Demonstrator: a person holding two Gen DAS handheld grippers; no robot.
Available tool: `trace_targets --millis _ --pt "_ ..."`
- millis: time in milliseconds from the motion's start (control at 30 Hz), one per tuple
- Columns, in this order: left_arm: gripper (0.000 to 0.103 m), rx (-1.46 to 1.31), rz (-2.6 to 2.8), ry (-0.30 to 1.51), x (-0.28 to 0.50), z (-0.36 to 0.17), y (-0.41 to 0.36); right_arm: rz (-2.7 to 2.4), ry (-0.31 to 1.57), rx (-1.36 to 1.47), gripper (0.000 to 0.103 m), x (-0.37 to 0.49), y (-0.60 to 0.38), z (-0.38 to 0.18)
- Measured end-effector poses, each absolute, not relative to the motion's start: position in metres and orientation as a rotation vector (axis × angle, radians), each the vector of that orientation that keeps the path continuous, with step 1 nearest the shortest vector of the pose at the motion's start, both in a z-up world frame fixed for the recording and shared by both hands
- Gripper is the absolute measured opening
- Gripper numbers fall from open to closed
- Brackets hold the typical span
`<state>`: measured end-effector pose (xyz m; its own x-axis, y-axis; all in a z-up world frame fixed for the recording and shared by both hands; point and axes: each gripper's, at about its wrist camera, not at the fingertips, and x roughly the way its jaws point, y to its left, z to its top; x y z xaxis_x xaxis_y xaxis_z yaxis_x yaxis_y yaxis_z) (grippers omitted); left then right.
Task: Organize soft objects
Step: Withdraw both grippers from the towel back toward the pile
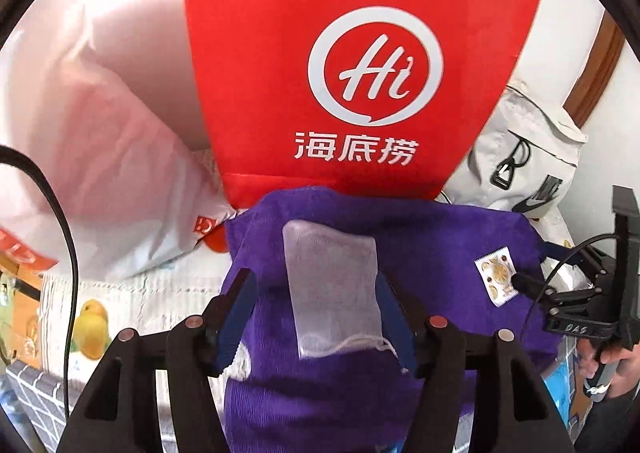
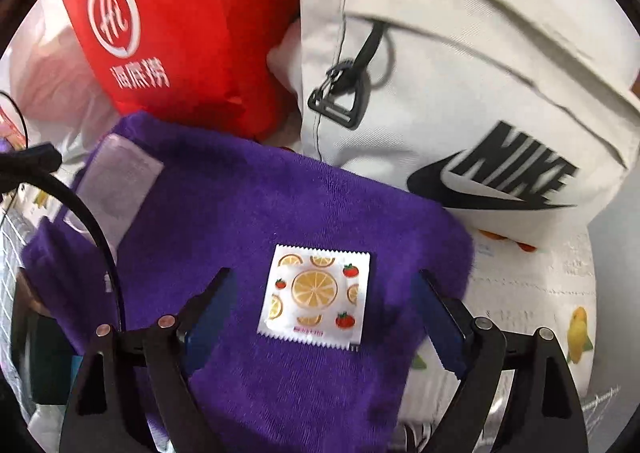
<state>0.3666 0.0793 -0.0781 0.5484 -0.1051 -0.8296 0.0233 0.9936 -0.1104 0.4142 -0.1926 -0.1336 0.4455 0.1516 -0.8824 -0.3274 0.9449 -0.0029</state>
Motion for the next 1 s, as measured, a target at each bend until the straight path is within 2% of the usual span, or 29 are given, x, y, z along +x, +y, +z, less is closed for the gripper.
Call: trace_targets --millis 333,567,700,1000 --pt "0.06 -0.131 -0.088 0.941 0.301 -0.051 0.079 0.261 0.965 -0.027 0.088 0.343 -0.222 -0.066" --pt "0.06 -0.123 -0.125 0.92 0.239 -0.042 0.065 0.291 0.875 -0.039 0.088 0.254 -0.23 -0.032" --pt "0.06 -0.104 -0.16 0.891 0.196 -0.043 0.053 0.32 0.853 -0.02 0.088 0.209 -0.23 -0.032" --pt "0.06 -0.142 -0.18 0.957 0.115 -0.07 0.059 0.345 0.872 0.046 0.088 0.134 -0.234 -0.048"
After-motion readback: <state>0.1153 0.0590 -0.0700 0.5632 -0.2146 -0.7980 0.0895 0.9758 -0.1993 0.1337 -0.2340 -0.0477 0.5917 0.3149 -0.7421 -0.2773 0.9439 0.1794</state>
